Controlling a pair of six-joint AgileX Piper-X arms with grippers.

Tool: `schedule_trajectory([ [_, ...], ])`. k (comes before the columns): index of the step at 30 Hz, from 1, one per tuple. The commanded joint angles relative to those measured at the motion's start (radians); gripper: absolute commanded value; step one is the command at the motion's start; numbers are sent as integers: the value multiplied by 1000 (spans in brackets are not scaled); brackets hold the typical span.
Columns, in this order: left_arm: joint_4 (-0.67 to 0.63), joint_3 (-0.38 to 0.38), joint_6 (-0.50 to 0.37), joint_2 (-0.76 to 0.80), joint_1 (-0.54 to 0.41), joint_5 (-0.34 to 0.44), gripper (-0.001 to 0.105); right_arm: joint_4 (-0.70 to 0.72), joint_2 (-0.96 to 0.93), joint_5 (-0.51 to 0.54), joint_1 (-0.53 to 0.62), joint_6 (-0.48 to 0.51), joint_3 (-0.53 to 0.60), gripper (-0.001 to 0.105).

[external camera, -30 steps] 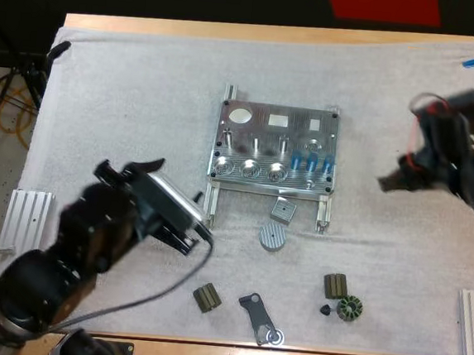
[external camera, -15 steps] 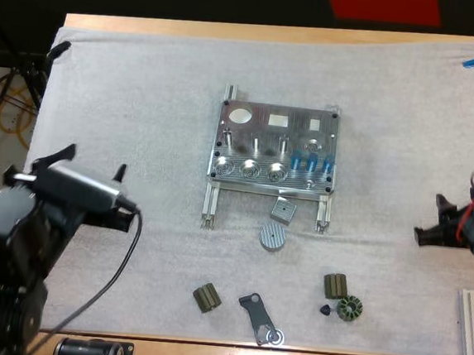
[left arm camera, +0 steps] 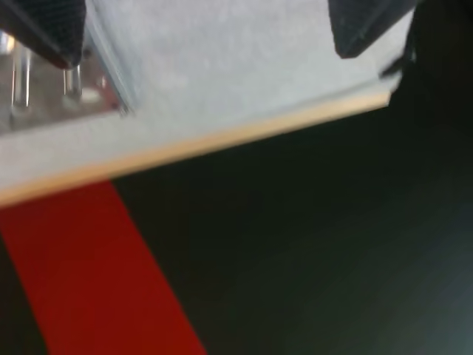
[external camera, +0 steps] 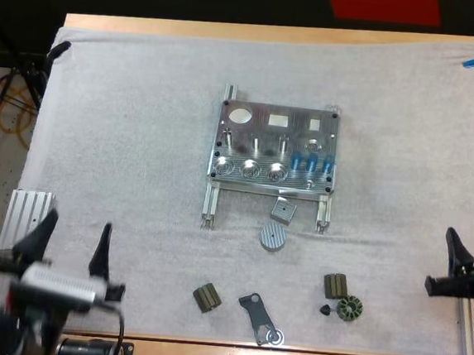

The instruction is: Load cells from right to left

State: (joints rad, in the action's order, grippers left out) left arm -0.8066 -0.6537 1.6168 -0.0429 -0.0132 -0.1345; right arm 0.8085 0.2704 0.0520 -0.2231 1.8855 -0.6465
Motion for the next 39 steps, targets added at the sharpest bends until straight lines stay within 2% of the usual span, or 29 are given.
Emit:
schedule_trajectory([
  [1,5,16,31,58,-2,23,67,-12,-35,-7,4,-22,15,48],
  [3,-6,40,56,164,-2,39,67,-12,-93,-7,4,-68,46,48],
  [5,-41,43,61,205,-2,63,67,-12,-141,-7,4,-98,71,48],
  [9,-153,8,42,174,-5,56,67,24,-231,-9,4,-140,116,48],
  [12,-189,8,38,179,-5,56,67,88,-276,-9,4,-140,143,48],
  [19,-226,43,31,179,-5,57,67,79,-296,-9,4,-136,194,48],
  [23,-248,56,31,179,-5,57,67,80,-296,-9,4,-129,193,48],
  [28,-349,56,31,179,-5,86,67,118,-296,-12,4,-66,171,48],
  [30,-354,56,31,179,-5,86,67,171,-296,-12,4,-29,146,48],
  [33,-354,56,31,179,-5,86,67,214,-296,-12,4,-26,123,48],
  [39,-340,92,31,197,-5,86,67,221,-296,-12,4,-26,121,48],
])
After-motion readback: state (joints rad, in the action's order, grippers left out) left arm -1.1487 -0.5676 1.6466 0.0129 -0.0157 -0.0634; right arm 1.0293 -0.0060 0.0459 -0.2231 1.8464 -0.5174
